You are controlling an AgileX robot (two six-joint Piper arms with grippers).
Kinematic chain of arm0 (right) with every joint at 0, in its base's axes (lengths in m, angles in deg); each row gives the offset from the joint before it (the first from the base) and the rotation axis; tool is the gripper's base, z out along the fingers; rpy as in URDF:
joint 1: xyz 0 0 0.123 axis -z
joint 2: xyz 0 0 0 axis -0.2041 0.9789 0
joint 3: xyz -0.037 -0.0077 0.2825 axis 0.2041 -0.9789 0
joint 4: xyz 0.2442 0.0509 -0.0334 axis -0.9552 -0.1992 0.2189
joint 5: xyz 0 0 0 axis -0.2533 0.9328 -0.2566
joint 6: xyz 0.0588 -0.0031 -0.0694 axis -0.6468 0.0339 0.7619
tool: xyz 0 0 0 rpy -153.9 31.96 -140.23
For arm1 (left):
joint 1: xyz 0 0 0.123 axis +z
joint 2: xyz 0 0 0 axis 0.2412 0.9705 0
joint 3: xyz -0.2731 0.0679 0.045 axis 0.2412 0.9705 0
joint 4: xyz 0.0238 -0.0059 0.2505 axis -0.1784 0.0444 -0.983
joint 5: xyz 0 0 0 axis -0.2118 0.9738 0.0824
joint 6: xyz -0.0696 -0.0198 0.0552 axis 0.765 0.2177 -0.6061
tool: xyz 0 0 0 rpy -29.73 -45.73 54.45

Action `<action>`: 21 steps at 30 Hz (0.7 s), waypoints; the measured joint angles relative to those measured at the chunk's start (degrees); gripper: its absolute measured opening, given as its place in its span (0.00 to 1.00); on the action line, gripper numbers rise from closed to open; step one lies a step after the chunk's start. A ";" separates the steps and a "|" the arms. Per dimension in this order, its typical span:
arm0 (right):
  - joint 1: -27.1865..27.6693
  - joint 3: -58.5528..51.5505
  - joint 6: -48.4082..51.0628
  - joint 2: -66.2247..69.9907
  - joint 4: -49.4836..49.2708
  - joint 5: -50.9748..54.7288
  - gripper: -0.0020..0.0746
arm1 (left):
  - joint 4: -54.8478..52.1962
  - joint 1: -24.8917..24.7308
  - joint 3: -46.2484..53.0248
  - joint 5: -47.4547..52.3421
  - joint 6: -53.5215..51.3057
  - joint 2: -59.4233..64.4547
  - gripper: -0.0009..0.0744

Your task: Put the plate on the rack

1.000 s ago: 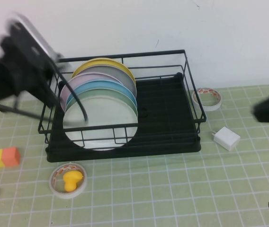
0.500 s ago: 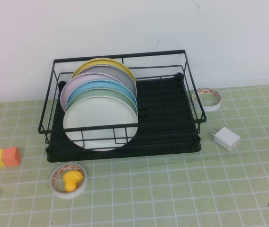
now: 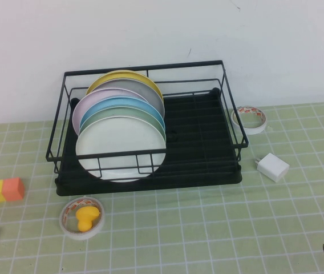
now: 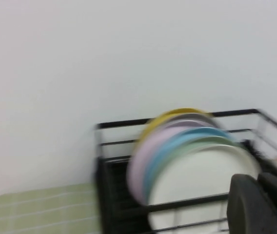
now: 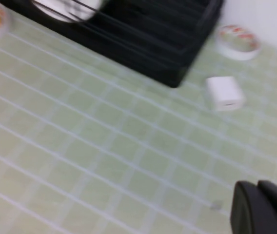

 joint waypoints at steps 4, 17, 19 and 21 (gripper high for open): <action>0.00 -2.13 0.21 -0.19 -6.09 1.08 0.03 | -0.42 0.00 4.14 3.97 0.00 -4.97 0.01; 0.00 -2.54 0.97 -0.14 -7.85 1.23 0.03 | -0.64 -1.13 10.00 4.78 0.00 -7.07 0.01; 0.00 -2.54 0.97 -0.14 -7.85 1.23 0.03 | -0.64 -1.28 10.09 4.88 0.00 -7.07 0.01; 0.00 -2.63 0.97 -0.14 -7.88 1.23 0.03 | -0.64 -1.35 10.09 4.88 0.00 -7.07 0.01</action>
